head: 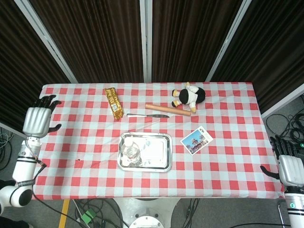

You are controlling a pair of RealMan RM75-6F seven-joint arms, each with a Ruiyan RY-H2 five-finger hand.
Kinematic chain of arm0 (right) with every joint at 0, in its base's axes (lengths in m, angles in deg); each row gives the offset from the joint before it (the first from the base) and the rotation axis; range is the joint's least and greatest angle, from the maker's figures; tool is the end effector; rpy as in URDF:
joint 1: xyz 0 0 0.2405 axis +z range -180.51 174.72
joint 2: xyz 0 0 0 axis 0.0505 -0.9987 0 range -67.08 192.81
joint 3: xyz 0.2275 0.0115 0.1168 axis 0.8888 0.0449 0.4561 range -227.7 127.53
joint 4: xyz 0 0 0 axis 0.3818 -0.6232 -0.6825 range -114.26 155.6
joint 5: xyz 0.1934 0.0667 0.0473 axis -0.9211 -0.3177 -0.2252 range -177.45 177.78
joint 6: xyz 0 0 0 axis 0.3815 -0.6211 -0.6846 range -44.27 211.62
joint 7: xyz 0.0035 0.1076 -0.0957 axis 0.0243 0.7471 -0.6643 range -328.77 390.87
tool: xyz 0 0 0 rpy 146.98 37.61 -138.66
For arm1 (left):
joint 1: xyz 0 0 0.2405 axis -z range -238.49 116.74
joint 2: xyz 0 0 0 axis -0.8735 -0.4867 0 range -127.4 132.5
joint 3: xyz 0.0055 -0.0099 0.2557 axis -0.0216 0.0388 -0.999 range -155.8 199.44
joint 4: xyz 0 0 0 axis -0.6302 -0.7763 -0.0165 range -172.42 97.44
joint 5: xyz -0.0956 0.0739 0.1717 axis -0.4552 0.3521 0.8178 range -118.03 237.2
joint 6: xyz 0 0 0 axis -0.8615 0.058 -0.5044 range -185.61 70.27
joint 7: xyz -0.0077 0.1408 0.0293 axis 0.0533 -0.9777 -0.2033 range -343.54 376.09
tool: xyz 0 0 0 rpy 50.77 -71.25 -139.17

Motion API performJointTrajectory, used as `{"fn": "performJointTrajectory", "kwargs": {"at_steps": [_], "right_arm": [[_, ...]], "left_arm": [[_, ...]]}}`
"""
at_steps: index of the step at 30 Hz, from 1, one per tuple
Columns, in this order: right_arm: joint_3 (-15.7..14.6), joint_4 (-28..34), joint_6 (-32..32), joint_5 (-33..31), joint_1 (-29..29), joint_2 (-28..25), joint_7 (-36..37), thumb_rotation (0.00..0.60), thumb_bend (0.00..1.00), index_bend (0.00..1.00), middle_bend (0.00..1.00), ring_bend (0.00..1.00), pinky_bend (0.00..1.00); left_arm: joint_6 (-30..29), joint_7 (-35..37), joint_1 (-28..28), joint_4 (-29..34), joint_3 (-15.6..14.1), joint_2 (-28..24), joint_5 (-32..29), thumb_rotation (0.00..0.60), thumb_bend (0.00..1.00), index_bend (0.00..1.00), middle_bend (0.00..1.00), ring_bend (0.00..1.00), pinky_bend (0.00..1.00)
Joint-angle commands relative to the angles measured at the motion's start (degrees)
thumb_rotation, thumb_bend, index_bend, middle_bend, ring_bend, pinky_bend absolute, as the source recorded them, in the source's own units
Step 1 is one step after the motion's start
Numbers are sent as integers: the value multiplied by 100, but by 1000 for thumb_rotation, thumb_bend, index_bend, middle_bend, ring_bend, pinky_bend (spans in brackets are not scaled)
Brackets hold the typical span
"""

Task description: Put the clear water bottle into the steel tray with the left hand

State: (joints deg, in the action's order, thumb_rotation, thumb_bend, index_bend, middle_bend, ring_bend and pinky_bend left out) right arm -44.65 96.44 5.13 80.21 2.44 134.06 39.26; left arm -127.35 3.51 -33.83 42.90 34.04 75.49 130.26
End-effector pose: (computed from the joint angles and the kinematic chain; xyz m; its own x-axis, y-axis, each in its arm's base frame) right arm -0.3717 -0.1951 0.1497 0.3915 -0.0389 0.9194 -0.9111 0.1239 0.3932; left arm -0.2684 0.3359 0.1345 0.5481 -0.0592 0.8343 0.8320 -0.0638 -0.5511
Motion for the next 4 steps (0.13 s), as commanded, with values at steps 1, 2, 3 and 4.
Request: {"fn": "performJointTrajectory", "kwargs": {"at_steps": [1, 2, 3, 4], "right_arm": [[9, -24, 43, -25, 11, 0, 34, 600, 101, 64, 23, 0, 0], [3, -30, 66, -30, 16, 2, 42, 600, 101, 64, 23, 0, 0], [-2, -36, 80, -29, 20, 4, 42, 600, 100, 64, 23, 0, 0], [-6, -45, 85, -24, 25, 10, 27, 600, 100, 64, 23, 0, 0]], "left_arm": [[-95, -158, -312, 175, -322, -89, 19, 600, 78, 321, 244, 183, 227], [-119, -163, -350, 192, -351, -68, 11, 600, 67, 321, 244, 183, 227], [-132, -145, -377, 200, -366, -41, -1, 600, 59, 321, 244, 183, 227], [-134, -104, -398, 196, -373, -5, -19, 600, 57, 321, 244, 183, 226]]}}
